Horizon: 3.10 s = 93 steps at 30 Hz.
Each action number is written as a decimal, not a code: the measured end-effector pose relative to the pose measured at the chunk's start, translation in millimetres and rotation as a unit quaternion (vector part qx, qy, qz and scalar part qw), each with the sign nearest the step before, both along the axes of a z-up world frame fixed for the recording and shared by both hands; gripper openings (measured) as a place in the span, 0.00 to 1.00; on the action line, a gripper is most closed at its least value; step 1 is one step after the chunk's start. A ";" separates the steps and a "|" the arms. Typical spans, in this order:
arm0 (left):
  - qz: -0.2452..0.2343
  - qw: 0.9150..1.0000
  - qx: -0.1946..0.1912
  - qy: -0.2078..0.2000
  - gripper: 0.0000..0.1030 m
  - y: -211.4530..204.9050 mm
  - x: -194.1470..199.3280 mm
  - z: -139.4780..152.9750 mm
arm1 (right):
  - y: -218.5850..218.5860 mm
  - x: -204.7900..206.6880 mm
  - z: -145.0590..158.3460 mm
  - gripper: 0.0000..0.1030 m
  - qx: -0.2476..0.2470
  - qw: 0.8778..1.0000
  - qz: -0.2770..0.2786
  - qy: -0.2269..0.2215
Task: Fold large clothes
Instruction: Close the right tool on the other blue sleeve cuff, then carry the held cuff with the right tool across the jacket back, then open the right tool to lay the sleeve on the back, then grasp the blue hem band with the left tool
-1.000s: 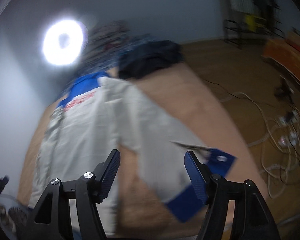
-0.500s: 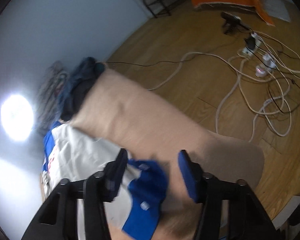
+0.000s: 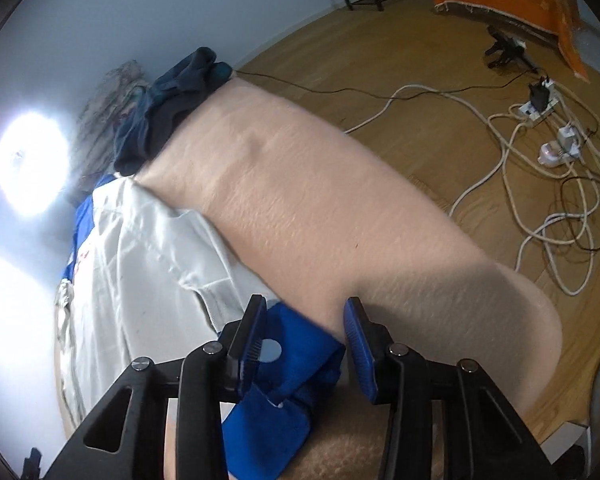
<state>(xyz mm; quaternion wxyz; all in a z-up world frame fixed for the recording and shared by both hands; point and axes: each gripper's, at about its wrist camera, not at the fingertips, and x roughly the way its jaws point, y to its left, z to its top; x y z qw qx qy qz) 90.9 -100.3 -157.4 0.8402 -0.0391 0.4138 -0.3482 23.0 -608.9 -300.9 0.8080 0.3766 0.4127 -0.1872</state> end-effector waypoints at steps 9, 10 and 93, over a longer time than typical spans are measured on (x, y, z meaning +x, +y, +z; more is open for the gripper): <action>-0.017 1.000 0.005 0.002 0.48 -16.6 -0.4 -3.3 | 6.2 -11.5 -4.8 0.24 0.068 0.996 0.032 -0.047; -0.019 1.000 0.005 0.002 0.48 -18.6 -0.5 -3.2 | 10.2 -10.5 -3.0 0.15 0.070 0.995 0.041 -0.051; 0.053 0.991 0.068 0.106 0.45 -88.9 32.0 -106.5 | 161.1 14.3 1.4 0.33 0.066 0.946 0.315 -0.047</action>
